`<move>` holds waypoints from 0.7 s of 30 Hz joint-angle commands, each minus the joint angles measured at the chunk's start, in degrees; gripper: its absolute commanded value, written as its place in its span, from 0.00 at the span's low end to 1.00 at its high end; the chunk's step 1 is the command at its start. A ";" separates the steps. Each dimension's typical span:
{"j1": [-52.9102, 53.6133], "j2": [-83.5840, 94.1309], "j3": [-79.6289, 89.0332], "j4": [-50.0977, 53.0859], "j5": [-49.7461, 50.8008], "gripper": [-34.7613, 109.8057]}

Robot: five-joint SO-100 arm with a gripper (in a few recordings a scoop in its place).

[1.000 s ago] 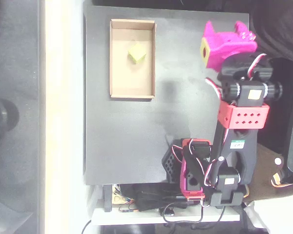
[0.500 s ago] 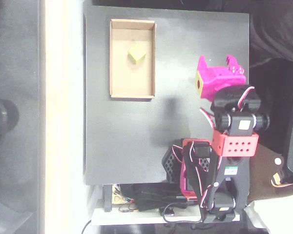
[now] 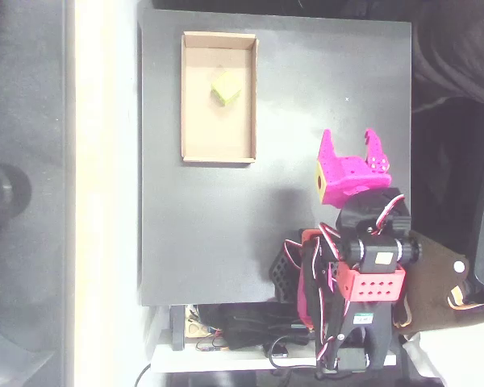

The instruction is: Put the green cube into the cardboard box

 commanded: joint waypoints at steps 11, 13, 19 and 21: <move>-0.09 9.14 9.23 0.26 0.18 0.28; 0.00 10.28 11.25 0.26 0.18 0.27; 0.00 16.17 18.46 0.26 0.18 0.27; 0.00 17.84 20.48 0.26 0.18 0.27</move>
